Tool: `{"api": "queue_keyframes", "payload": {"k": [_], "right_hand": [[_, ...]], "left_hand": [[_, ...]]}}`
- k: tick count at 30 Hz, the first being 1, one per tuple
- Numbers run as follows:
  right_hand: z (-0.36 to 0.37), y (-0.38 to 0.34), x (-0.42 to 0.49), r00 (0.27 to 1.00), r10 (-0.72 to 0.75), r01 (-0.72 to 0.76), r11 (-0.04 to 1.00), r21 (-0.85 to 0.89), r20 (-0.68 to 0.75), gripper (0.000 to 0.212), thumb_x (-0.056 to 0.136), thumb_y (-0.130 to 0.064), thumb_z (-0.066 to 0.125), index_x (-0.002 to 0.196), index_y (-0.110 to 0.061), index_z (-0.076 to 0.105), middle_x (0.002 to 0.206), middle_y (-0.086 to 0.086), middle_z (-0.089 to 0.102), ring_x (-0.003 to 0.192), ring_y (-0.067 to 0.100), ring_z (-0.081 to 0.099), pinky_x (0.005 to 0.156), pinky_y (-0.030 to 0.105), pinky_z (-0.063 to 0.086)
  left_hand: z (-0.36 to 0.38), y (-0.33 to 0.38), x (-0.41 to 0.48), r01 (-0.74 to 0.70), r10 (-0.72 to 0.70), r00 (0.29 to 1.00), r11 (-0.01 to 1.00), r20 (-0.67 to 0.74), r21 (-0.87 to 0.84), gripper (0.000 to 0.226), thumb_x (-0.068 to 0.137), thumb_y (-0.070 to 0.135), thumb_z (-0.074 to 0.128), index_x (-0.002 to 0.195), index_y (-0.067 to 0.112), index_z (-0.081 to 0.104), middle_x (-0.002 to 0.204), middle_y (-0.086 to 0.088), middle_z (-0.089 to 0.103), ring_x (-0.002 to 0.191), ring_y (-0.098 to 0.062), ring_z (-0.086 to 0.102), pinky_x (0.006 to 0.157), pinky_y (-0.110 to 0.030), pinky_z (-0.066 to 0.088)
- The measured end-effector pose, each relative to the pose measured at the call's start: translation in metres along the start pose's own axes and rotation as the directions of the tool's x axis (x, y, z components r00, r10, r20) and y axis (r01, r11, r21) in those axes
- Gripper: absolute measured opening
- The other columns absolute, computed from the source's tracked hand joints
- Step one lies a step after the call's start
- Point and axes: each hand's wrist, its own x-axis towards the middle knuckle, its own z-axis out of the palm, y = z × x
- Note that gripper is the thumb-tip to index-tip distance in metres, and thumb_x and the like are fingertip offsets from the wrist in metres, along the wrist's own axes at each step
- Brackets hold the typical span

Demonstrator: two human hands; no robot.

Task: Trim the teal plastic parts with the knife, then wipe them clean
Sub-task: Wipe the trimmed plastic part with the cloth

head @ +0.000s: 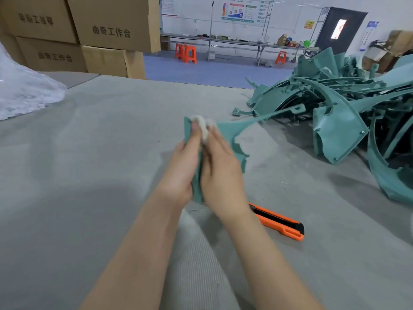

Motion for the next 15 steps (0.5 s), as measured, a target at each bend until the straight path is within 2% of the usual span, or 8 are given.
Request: {"api": "queue_keyframes", "payload": {"k": [2,5,8,10,12,13,15], "right_hand": [[0.010,-0.010,-0.006,0.996,-0.062,0.057,0.996,0.065,0.070,0.048,0.098,0.000,0.039,0.143,-0.013,0.044,0.155,0.004,0.034,0.145,0.012,0.027,0.120,0.027,0.018],[0.014,-0.010,-0.006,0.989,-0.078,0.069,0.995,0.073,0.126,0.044,0.100,-0.001,0.040,0.143,-0.009,0.045,0.155,0.003,0.034,0.144,0.012,0.027,0.119,0.024,0.017],[0.012,-0.006,-0.006,0.988,-0.067,0.058,0.996,0.064,0.139,0.045,0.100,-0.002,0.040,0.144,-0.012,0.044,0.155,0.001,0.033,0.145,0.009,0.026,0.120,0.026,0.018],[0.013,-0.005,-0.007,0.990,-0.080,0.074,0.996,0.051,0.117,0.046,0.098,0.002,0.039,0.142,-0.009,0.046,0.155,0.003,0.034,0.144,0.011,0.027,0.120,0.031,0.020],[0.013,-0.001,-0.005,0.995,-0.079,0.077,0.996,0.038,0.054,0.048,0.095,0.006,0.038,0.140,-0.006,0.048,0.153,0.007,0.036,0.144,0.015,0.030,0.119,0.037,0.022],[0.011,0.003,-0.003,0.998,-0.059,0.059,0.998,0.028,0.014,0.048,0.094,0.006,0.038,0.140,-0.005,0.048,0.152,0.008,0.038,0.144,0.017,0.030,0.119,0.039,0.022],[0.005,0.012,0.003,0.998,0.009,-0.010,1.000,-0.006,-0.061,0.047,0.096,0.003,0.040,0.141,-0.006,0.047,0.152,0.008,0.039,0.144,0.018,0.030,0.120,0.035,0.020]], "left_hand": [[-0.010,0.005,0.002,0.048,-0.047,0.999,0.990,0.005,-0.131,0.051,0.090,0.065,0.039,0.082,0.024,0.069,0.091,0.004,0.069,0.099,-0.014,0.067,0.102,-0.036,0.046],[-0.019,0.007,0.003,0.125,-0.119,0.992,0.973,0.040,-0.194,0.064,0.084,0.077,0.035,0.060,0.026,0.067,0.074,0.006,0.064,0.081,-0.012,0.065,0.100,-0.035,0.043],[-0.018,0.005,0.003,0.173,-0.164,0.984,0.966,0.063,-0.193,0.065,0.082,0.078,0.037,0.056,0.025,0.064,0.072,0.007,0.059,0.078,-0.011,0.061,0.104,-0.035,0.040],[-0.017,0.006,0.001,0.202,-0.183,0.977,0.957,0.108,-0.207,0.058,0.079,0.077,0.041,0.065,0.026,0.065,0.081,0.006,0.060,0.088,-0.012,0.060,0.110,-0.038,0.035],[-0.016,0.008,-0.001,0.200,-0.178,0.975,0.962,0.130,-0.185,0.056,0.080,0.072,0.047,0.089,0.022,0.071,0.101,0.002,0.069,0.102,-0.014,0.064,0.109,-0.037,0.040],[-0.013,0.008,-0.001,0.162,-0.150,0.983,0.980,0.104,-0.116,0.057,0.081,0.066,0.050,0.101,0.017,0.071,0.107,-0.002,0.071,0.105,-0.016,0.066,0.104,-0.036,0.045],[-0.007,0.005,-0.003,0.077,-0.080,0.996,0.993,0.029,0.093,0.047,0.088,0.054,0.054,0.103,0.013,0.070,0.101,-0.007,0.074,0.096,-0.019,0.070,0.089,-0.033,0.055]]}}
